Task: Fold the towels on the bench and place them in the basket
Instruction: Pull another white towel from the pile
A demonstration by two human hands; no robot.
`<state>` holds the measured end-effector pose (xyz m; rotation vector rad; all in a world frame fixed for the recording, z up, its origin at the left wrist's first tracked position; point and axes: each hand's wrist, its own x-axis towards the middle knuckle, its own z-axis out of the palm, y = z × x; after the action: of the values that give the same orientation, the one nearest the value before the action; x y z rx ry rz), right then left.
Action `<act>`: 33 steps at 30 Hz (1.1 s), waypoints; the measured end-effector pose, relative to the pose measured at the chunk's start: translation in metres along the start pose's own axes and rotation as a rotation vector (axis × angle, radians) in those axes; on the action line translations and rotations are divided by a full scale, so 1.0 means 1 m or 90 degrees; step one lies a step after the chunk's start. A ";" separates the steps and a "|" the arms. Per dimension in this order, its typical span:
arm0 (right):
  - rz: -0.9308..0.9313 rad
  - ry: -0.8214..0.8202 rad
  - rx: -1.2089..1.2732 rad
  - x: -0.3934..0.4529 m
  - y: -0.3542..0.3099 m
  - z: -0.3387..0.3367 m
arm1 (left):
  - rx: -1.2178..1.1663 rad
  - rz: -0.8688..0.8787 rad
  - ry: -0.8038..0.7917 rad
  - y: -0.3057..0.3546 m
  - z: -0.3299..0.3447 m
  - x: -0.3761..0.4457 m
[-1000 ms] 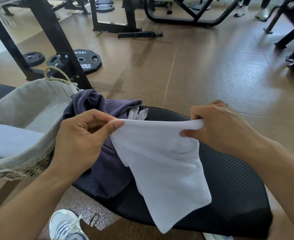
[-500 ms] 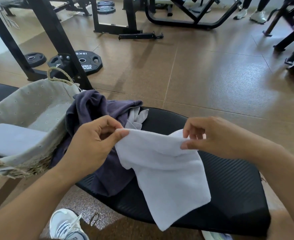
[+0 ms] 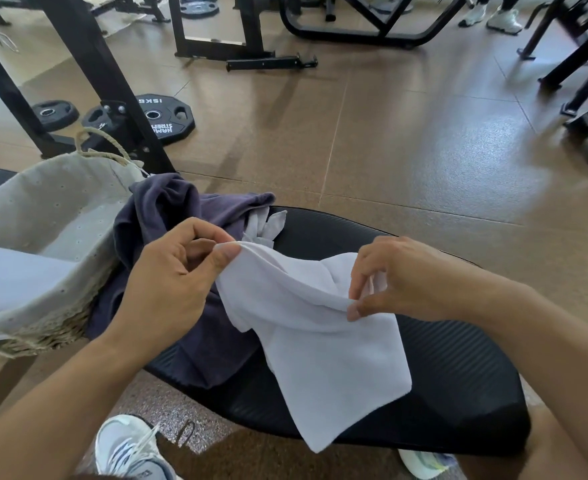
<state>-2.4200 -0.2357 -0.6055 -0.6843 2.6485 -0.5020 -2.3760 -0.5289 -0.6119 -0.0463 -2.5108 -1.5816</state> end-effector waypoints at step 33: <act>0.164 0.189 0.285 -0.002 0.060 -0.029 | 0.142 -0.025 0.043 -0.015 -0.004 0.008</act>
<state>-2.4536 -0.1782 -0.6046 -0.1377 2.6847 -1.1425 -2.3852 -0.5399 -0.6227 0.0846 -2.6316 -1.2842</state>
